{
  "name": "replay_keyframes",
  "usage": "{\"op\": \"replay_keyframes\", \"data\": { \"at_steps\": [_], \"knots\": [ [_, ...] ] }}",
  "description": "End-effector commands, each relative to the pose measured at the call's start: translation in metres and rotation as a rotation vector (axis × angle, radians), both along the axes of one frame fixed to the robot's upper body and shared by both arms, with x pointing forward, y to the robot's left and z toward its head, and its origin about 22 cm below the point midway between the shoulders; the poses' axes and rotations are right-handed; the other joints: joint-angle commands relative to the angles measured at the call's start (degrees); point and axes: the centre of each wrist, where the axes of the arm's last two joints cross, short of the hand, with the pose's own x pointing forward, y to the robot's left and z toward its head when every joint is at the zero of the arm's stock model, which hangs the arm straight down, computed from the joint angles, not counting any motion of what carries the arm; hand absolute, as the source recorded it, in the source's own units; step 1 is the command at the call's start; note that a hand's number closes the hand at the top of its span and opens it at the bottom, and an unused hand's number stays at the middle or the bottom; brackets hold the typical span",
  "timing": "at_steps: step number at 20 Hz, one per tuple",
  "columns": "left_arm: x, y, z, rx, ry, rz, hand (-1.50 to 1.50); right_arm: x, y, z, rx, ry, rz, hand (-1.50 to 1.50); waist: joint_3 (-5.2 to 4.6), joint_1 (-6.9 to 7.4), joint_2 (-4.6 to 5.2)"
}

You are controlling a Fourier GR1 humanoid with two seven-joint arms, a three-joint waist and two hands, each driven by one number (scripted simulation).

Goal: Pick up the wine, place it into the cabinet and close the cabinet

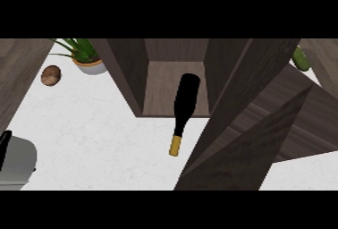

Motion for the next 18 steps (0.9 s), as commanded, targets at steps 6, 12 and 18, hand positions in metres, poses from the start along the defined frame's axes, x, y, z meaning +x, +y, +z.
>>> {"op": "replay_keyframes", "data": {
  "at_steps": [6,12,18],
  "knots": [
    [0.006,0.01,0.009,-0.034,0.002,-0.048,-1.5,-0.009,0.045,0.013,0.032,-0.157,0.079,1.5,-0.02,0.73,0.33],
    [0.015,0.015,0.009,-0.053,0.003,-0.071,-1.5,0.01,0.063,0.019,0.009,-0.189,0.005,1.5,-0.07,1.3,0.46],
    [0.02,0.001,0.006,-0.073,-0.005,-0.074,-1.5,0.032,0.076,0.033,0.018,-0.157,0.021,1.5,-0.08,2.26,0.87]
  ]
}}
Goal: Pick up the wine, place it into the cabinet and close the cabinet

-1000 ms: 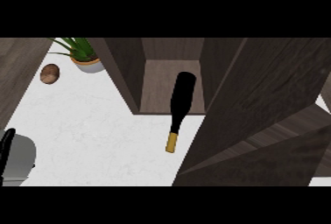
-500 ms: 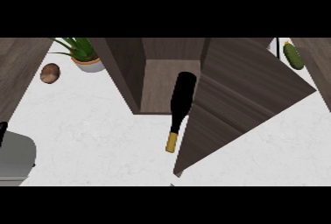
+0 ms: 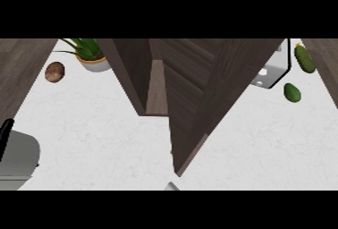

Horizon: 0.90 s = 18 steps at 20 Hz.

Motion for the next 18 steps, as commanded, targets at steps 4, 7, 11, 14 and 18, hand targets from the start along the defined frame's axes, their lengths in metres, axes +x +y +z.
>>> {"op": "replay_keyframes", "data": {
  "at_steps": [4,7,11,14,18],
  "knots": [
    [0.004,0.0,-0.006,-0.012,0.015,-0.014,-1.5,0.03,0.062,0.022,0.089,0.0,0.043,1.5,-0.02,0.99,0.21],
    [0.014,-0.006,-0.008,-0.005,-0.005,-0.005,-1.5,0.055,0.082,0.038,0.067,-0.015,0.031,1.5,0.01,0.77,0.4],
    [0.021,-0.006,-0.009,-0.013,0.011,-0.007,-1.5,0.106,0.098,0.06,0.075,-0.04,-0.019,1.5,0.09,0.94,0.82],
    [0.023,-0.005,-0.003,-0.013,0.003,0.016,-1.5,0.12,0.113,0.061,0.043,-0.089,-0.054,1.5,0.16,-0.08,0.31],
    [0.014,-0.013,-0.003,-0.028,0.008,0.009,-1.5,0.148,0.125,0.078,-0.038,-0.178,-0.133,1.5,0.17,-0.09,0.08]
  ]
}}
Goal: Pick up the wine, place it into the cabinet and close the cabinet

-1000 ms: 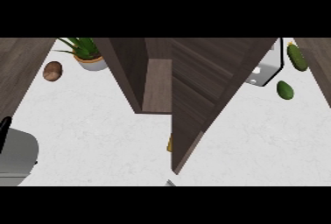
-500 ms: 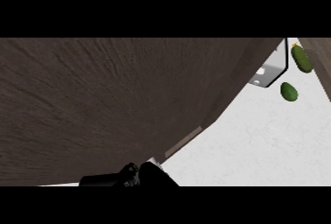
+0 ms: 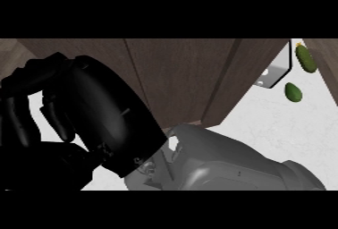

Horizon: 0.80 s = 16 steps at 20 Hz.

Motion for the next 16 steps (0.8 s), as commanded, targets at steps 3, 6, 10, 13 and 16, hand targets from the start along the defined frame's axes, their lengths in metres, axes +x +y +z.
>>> {"op": "replay_keyframes", "data": {
  "at_steps": [3,6,10,13,16],
  "knots": [
    [-0.007,-0.005,0.003,0.006,-0.015,0.025,-1.5,0.061,0.003,0.008,-0.047,-0.03,-0.114,1.5,0.05,-0.28,-0.08],
    [-0.007,-0.007,0.003,0.016,-0.01,0.003,-1.5,0.083,0.006,0.012,-0.033,-0.012,-0.118,1.5,0.05,-0.01,0.02],
    [-0.008,-0.004,0.001,0.031,-0.003,0.025,-1.5,0.104,-0.009,-0.004,-0.044,0.029,-0.125,1.5,0.07,-0.61,-0.04],
    [0.004,-0.001,0.018,0.013,-0.021,0.029,-1.5,0.116,-0.02,-0.018,-0.055,0.014,-0.135,1.5,0.09,-0.81,0.05],
    [0.003,0.0,0.01,0.023,0.004,0.016,-1.5,0.13,-0.035,-0.013,-0.05,-0.005,-0.168,1.5,0.07,-0.81,0.07]
  ]
}}
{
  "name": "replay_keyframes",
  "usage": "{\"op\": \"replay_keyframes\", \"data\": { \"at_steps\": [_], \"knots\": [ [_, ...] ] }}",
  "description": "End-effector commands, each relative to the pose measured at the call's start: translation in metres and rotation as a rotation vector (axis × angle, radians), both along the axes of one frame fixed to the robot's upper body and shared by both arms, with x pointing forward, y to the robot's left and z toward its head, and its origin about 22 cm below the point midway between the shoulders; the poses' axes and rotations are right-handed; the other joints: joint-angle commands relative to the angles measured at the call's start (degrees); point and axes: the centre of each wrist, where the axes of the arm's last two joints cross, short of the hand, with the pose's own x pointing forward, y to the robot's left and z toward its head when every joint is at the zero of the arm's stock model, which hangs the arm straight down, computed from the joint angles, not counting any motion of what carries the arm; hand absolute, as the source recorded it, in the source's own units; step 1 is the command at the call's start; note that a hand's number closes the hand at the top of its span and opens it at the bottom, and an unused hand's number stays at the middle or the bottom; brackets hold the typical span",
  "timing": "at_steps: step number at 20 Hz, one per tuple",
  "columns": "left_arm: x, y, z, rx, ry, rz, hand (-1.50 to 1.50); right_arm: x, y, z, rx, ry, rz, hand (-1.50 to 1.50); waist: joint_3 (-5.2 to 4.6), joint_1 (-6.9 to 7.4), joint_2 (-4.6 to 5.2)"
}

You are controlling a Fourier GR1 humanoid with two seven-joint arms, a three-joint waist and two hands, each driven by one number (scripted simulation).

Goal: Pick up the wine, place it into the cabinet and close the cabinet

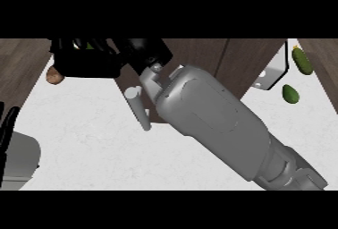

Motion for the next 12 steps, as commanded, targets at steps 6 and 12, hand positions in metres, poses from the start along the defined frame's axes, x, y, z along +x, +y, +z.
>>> {"op": "replay_keyframes", "data": {
  "at_steps": [6,12],
  "knots": [
    [0.008,0.006,-0.003,0.004,-0.003,0.0,-1.5,0.058,-0.051,-0.031,-0.065,-0.002,-0.176,1.5,0.24,-0.27,2.0],
    [0.005,0.002,-0.005,0.007,-0.001,-0.015,-1.5,0.064,-0.055,-0.017,-0.079,-0.026,-0.188,1.5,0.21,0.36,1.79]
  ]
}}
